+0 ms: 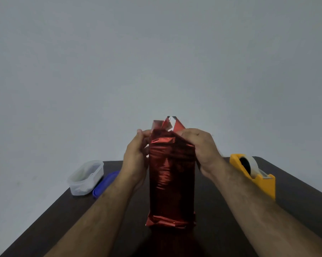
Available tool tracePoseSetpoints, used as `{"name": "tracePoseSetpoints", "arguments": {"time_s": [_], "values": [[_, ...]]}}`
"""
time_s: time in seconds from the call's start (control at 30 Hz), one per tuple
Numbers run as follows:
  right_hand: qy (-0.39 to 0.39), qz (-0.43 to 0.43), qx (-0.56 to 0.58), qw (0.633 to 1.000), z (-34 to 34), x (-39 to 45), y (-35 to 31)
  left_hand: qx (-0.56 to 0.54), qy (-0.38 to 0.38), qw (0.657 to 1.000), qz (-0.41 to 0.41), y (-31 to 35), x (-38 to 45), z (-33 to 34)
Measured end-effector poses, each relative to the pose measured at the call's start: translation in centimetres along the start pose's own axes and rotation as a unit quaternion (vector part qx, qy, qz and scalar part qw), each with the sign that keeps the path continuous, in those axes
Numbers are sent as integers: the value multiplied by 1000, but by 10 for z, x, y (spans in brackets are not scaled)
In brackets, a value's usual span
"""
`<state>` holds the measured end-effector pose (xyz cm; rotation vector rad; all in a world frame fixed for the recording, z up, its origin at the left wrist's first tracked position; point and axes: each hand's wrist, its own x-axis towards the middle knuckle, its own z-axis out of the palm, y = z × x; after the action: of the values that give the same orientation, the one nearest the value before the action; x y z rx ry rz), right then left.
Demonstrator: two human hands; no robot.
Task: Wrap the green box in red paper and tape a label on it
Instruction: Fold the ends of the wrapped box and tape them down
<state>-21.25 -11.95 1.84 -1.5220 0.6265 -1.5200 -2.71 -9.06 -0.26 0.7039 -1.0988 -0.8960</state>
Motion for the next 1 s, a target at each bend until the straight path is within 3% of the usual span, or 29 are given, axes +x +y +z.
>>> {"name": "tracePoseSetpoints", "arguments": {"time_s": [0.13, 0.27, 0.43, 0.63, 0.83, 0.93, 1.0], "values": [[-37, -67, 22, 997, -1, -2, 7, 17, -36, 999, 29, 5, -1, -3], [-46, -102, -47, 993, -7, 0, 7, 68, -89, 993, 29, 12, -8, -10], [-90, -50, -28, 994, -13, -8, 7, 83, -110, 990, 24, 23, -12, -13], [-91, -25, -18, 995, -14, -10, 0, 91, -90, 990, 58, 23, -16, -7], [47, -126, -88, 987, -15, -5, 0, 112, -33, 979, 165, 19, -26, 4], [29, -97, -81, 992, -17, -2, 3, 177, 10, 956, 233, 12, -22, 3], [16, -86, -80, 993, -15, -2, 3, 162, 21, 959, 230, 10, -21, 3]]}}
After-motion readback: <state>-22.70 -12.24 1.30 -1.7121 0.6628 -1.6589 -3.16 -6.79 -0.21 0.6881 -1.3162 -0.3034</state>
